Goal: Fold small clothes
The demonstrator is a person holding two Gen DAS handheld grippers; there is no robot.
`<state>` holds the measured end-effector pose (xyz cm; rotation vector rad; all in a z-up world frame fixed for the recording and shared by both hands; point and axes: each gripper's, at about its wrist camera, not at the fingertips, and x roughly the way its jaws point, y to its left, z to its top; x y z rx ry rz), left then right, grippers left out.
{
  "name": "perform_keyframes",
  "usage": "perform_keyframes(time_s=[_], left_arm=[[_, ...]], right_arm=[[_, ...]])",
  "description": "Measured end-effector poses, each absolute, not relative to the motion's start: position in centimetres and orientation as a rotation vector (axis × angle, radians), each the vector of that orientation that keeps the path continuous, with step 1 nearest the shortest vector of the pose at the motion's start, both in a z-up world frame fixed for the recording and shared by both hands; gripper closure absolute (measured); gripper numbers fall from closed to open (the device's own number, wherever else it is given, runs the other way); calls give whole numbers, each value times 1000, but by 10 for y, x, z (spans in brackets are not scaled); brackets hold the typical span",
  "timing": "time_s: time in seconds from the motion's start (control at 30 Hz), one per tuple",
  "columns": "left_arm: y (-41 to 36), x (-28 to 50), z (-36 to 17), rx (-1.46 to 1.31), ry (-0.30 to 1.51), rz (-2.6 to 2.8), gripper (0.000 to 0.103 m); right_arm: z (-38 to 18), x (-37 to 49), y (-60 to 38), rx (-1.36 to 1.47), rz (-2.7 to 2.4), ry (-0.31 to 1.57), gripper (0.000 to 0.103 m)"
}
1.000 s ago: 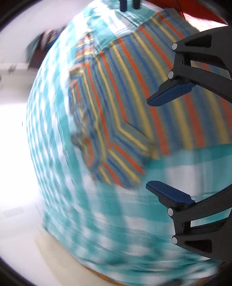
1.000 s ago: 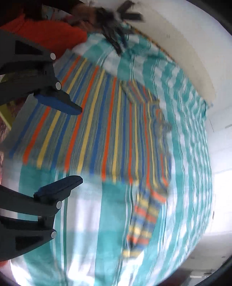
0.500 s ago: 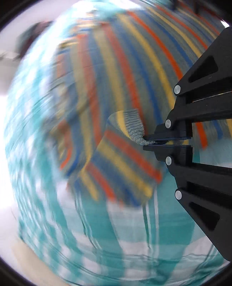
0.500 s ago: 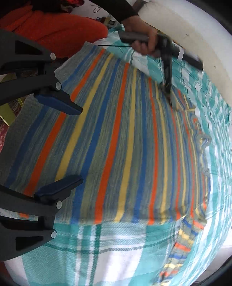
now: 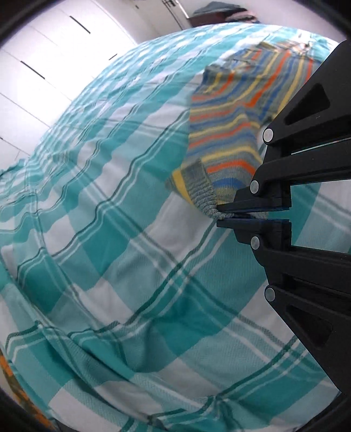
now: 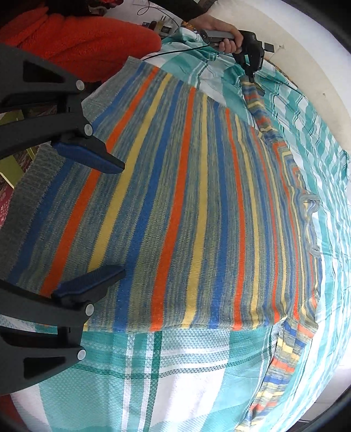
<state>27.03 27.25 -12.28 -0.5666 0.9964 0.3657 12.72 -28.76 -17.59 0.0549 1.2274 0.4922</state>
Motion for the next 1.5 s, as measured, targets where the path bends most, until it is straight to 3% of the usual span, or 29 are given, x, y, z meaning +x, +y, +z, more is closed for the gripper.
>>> perform_keyframes(time_s=[0.17,0.3,0.33,0.43,0.6,0.73,0.8,0.87,0.9,1.0,1.07,1.23,1.37,1.5], left_arm=[[291,280,-122,-557,961,455,102],[313,294,-162,-554,1131,520,97],[317,292,-170,-559,1166,545,92],[326,267,-164,-656,1079,549,53],[309,243,-134,-608,951,519,47],[279,265,-135,-455,960,416,26],[283,276,-156,-442,1042,471,26],[294,277,-180,-497,1139,557,49],[296,274,-182,-519,1142,564,50],[281,251,-165,-507,1090,496,45],[251,232,-143,-419,1061,431,35],[140,177,-107,-244,1017,143,21],[61,153,-127,-165,1080,-47,18],[26,138,-185,-70,1232,-49,19]], right_arm=[[-178,128,-284,29,485,1231,32],[-179,127,-280,12,480,1231,29],[-180,127,-279,9,478,1231,29],[-180,127,-277,7,474,1228,27],[-178,126,-273,7,470,1226,25],[-157,123,-271,15,469,1174,25],[-152,119,-265,-36,476,1170,25],[-164,115,-260,-101,486,1246,25],[-176,111,-262,-145,476,1319,25],[-175,95,-279,-148,458,1335,25],[-165,90,-287,-119,450,1335,26],[-132,96,-289,-67,466,1235,26],[-137,113,-276,-93,477,1223,26],[-183,107,-270,-197,437,1363,24]])
